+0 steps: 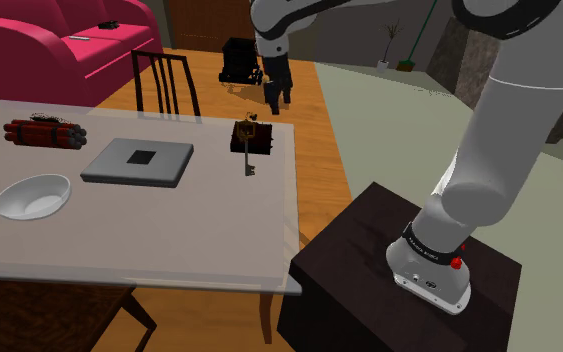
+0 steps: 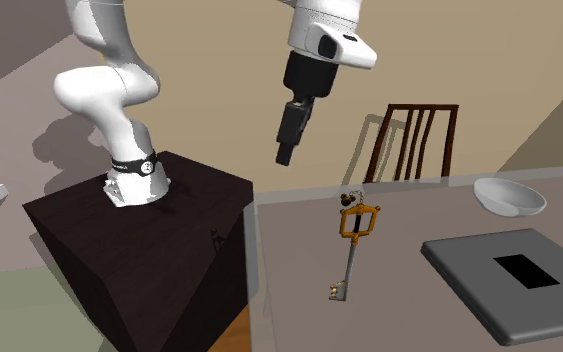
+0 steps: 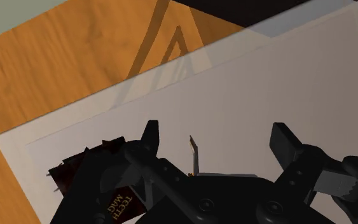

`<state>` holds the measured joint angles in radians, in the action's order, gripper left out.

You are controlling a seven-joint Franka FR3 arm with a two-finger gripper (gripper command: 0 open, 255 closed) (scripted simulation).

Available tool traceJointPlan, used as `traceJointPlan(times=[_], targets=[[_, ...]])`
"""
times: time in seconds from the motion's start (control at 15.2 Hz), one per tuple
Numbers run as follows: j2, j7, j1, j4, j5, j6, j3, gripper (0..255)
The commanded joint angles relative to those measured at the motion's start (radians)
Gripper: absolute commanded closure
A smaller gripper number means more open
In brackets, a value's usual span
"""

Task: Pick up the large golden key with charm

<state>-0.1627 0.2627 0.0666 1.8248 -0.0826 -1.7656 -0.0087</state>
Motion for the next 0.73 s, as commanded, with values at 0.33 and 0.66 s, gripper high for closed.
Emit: traceJointPlan(times=[0.33,0.66], targets=[[-0.298,0.049,0.013,-0.340,-0.002,0.043,0.016,0],[-0.499,0.078,0.026,-0.607,-0.007,0.112,0.026,0]])
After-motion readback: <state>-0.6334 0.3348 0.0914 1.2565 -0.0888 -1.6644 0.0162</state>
